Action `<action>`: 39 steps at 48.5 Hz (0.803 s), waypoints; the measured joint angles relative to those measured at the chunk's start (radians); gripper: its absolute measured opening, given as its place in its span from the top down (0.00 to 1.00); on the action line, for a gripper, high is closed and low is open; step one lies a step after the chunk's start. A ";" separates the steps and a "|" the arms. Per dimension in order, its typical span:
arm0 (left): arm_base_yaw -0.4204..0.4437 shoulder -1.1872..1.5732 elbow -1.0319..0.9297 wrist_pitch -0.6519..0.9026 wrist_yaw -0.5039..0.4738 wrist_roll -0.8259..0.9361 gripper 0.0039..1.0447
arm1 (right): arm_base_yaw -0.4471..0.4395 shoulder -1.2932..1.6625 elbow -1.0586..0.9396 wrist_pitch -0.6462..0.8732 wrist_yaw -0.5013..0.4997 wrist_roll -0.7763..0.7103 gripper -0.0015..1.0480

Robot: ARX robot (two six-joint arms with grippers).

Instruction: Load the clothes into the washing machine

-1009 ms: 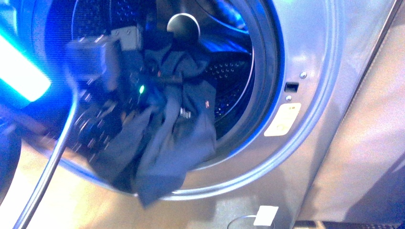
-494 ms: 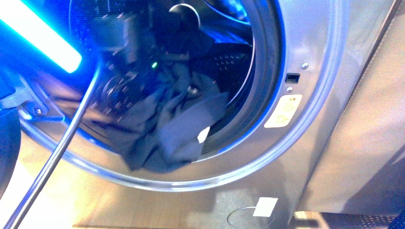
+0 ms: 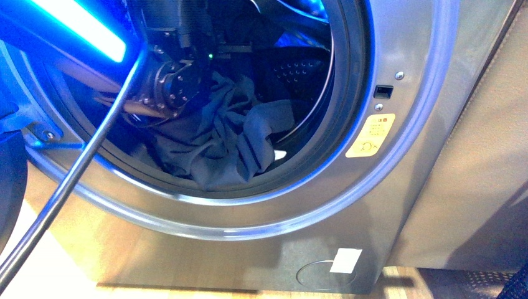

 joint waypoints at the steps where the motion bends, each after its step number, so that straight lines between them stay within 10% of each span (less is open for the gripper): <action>1: 0.000 0.003 0.009 -0.021 0.003 -0.003 0.91 | 0.000 0.000 0.000 0.000 0.000 0.000 0.98; 31: -0.016 0.043 -0.118 -0.084 0.073 -0.022 0.05 | 0.000 0.000 0.000 0.000 0.000 0.000 0.98; 39: -0.018 0.025 -0.242 -0.004 0.084 -0.026 0.06 | 0.000 0.000 0.000 0.000 0.000 0.000 0.98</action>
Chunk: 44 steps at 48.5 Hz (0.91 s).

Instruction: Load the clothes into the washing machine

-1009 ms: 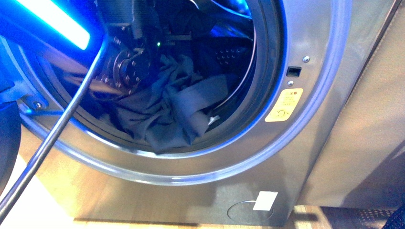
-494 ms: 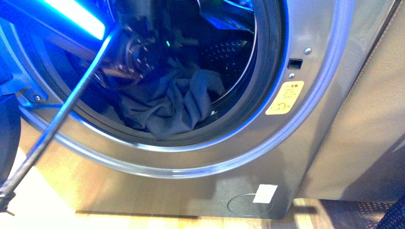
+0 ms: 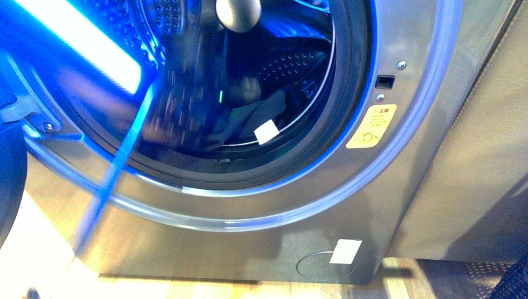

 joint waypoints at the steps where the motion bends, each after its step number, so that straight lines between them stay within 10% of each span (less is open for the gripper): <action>1: 0.000 -0.006 -0.016 0.011 0.001 0.000 0.06 | 0.000 0.000 0.000 0.000 0.000 0.000 0.98; 44: -0.041 -0.545 -0.822 0.397 0.107 0.000 0.06 | 0.000 0.000 0.000 0.000 0.000 0.000 0.98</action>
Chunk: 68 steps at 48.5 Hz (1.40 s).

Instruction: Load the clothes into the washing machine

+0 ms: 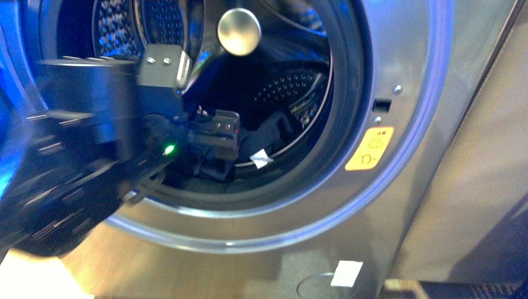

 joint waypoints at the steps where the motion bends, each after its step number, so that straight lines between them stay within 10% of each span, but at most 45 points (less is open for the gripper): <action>1: -0.001 -0.016 -0.018 0.005 0.002 -0.002 0.06 | 0.000 0.000 0.000 0.000 0.000 0.000 0.98; 16: 0.003 -0.362 -0.331 0.015 0.095 -0.073 0.06 | 0.000 0.000 0.000 0.000 0.000 0.000 0.98; 41: -0.082 -1.174 -0.555 -0.426 0.123 -0.125 0.07 | 0.000 0.000 0.000 0.000 0.000 0.000 0.98; 49: -0.096 -1.388 -0.572 -0.778 -0.274 -0.084 0.35 | 0.000 0.000 0.000 0.000 0.000 0.000 0.98; 64: 0.088 -1.570 -0.678 -0.856 -0.111 -0.072 0.95 | 0.000 0.000 0.000 0.000 0.000 0.000 0.98; 68: 0.117 -1.603 -0.692 -0.872 -0.079 -0.071 0.97 | 0.000 0.000 0.000 0.000 0.000 0.000 0.98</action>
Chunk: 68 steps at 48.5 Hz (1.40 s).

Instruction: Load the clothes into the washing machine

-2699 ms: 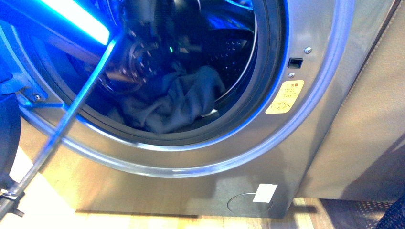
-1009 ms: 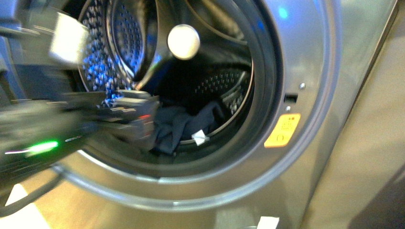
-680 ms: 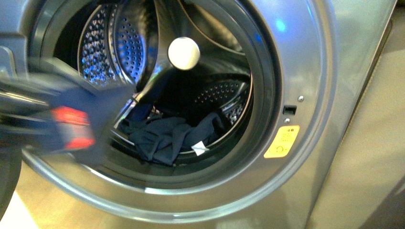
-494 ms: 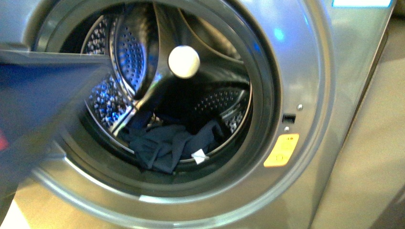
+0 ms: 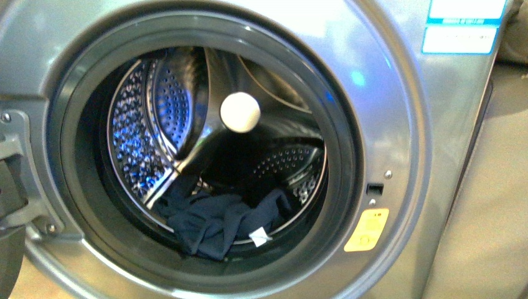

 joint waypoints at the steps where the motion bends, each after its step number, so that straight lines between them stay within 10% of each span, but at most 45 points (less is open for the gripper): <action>1: 0.006 -0.008 -0.003 -0.004 0.007 0.000 0.97 | 0.000 0.000 0.000 0.000 0.000 0.000 0.98; 17: 0.167 -0.117 -0.041 -0.074 0.157 0.003 0.97 | 0.000 0.000 0.000 0.000 0.000 0.000 0.98; 51: 0.169 -0.372 -0.077 -0.288 0.163 0.003 0.97 | 0.000 0.000 0.000 0.000 0.000 -0.001 0.97; 68: 0.169 -0.372 -0.077 -0.288 0.163 0.003 0.54 | 0.000 0.000 0.000 0.000 0.000 0.000 0.45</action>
